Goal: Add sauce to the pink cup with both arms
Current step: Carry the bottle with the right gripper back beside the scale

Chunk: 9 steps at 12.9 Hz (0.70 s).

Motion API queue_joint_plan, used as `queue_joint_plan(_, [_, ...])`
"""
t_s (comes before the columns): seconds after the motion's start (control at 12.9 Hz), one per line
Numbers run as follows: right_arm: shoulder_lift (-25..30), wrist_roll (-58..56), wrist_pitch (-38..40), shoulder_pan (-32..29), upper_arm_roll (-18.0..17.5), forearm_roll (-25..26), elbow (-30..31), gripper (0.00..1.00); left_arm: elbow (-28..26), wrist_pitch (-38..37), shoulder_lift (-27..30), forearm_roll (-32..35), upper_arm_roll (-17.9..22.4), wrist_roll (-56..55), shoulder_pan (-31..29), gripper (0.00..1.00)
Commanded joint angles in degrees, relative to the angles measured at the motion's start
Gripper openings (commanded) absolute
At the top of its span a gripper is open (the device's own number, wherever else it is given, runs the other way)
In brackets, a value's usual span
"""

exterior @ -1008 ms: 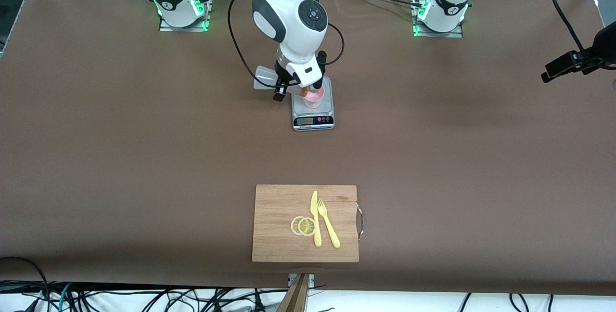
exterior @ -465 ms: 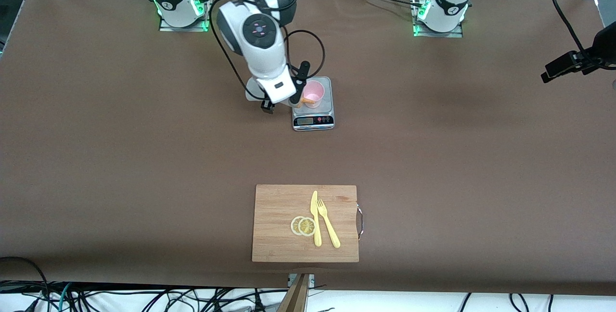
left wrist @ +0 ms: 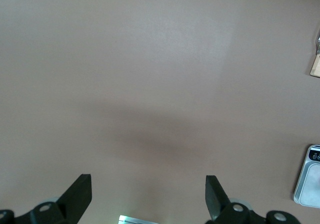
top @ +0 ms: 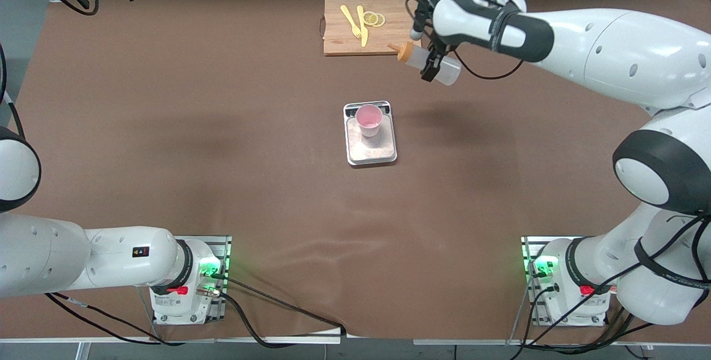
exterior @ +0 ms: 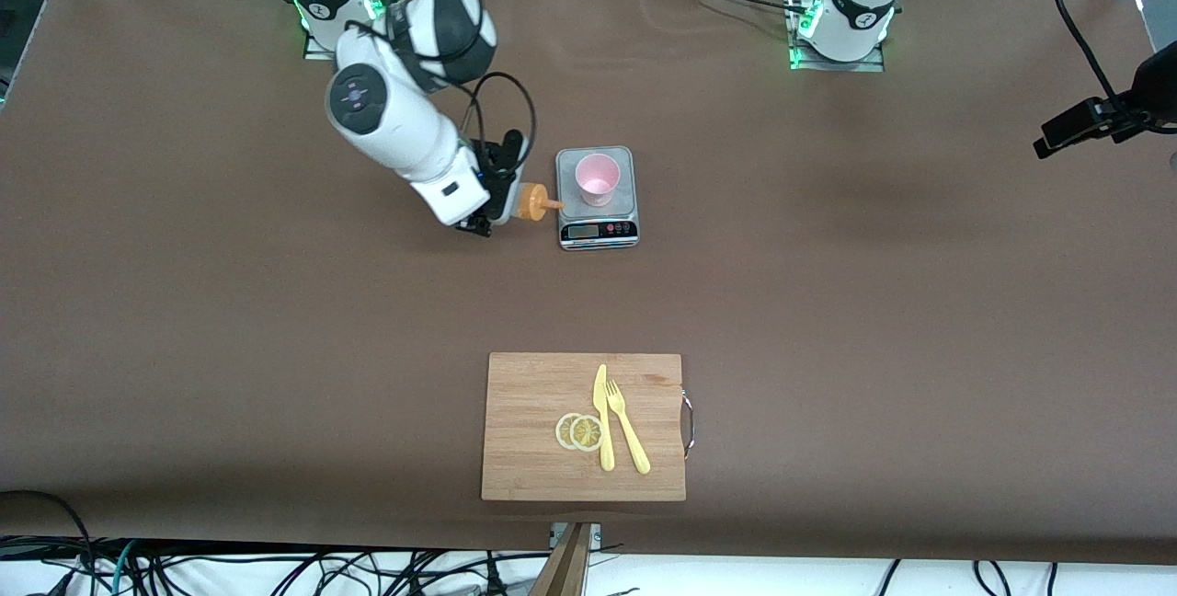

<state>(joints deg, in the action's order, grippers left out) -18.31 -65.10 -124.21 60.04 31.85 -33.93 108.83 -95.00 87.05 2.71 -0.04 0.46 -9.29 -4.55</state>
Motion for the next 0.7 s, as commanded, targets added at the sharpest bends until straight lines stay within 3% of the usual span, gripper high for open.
queue_joint_plan(0.0, [1.3,-9.2,1.7,-4.0,0.1,-7.4,1.3,0.00,1.0,-0.6,-0.5,-0.8,-0.3,1.6,-0.6,1.00])
queue_joint_plan(0.62, [-2.6,-38.2,13.8,-17.2,0.1,-27.3,1.8,0.00,1.0,-0.6,-0.5,-0.4,-0.4,1.5,-0.6,1.00])
